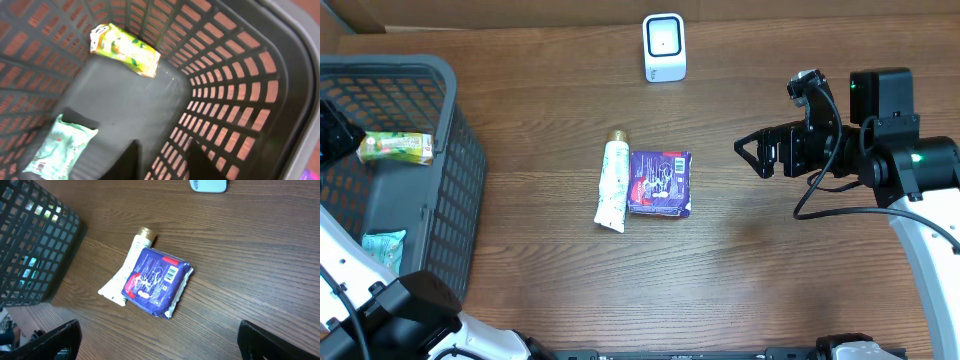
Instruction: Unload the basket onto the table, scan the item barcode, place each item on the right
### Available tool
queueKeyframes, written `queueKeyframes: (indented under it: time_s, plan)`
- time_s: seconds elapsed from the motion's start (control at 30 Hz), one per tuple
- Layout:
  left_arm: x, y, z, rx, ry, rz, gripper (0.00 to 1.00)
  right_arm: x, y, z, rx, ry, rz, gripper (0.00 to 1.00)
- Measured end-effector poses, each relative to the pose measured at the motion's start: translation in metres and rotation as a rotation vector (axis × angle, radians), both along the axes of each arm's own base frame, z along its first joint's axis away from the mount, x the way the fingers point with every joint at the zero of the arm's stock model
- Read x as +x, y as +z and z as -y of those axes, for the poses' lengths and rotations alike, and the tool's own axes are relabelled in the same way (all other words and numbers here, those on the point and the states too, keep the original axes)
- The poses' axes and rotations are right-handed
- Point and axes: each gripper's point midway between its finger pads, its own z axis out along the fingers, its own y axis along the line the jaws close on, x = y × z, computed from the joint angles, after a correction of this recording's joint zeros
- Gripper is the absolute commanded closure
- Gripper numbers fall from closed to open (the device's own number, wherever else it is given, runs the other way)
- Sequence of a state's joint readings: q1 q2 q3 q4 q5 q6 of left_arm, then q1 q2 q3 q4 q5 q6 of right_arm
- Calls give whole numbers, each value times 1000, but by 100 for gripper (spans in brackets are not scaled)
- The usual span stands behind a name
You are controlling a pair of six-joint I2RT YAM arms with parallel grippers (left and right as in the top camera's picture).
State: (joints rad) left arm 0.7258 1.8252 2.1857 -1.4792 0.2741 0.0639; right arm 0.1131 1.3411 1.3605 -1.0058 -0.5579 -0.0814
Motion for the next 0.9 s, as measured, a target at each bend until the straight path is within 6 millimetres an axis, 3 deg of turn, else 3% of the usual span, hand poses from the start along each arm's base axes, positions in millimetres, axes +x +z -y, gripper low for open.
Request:
queueKeyframes:
  time_s: [0.07,0.37,0.6,0.67,0.7,0.73,0.9]
  plan:
    - [-1,-9,1,-19,3,-19,51,0,0,0,0,-1,0,0]
    - [-3,-85,-1,-107,32,-128,45,0,-2,0,0,0,0,0]
    - [9,-116,-18,-13,92,-148,34,2,-4,0,0,0,-6,0]
    - [16,-123,-23,27,119,-145,23,3,-7,0,-2,0,-15,0]
    - [20,-127,-24,46,130,-140,7,4,-9,0,-3,0,-20,0]
    - [25,-130,-26,62,142,-130,1,5,-10,0,-3,0,-26,0]
    - [61,-144,-22,109,143,-19,0,8,-22,-1,-7,-2,-69,0]
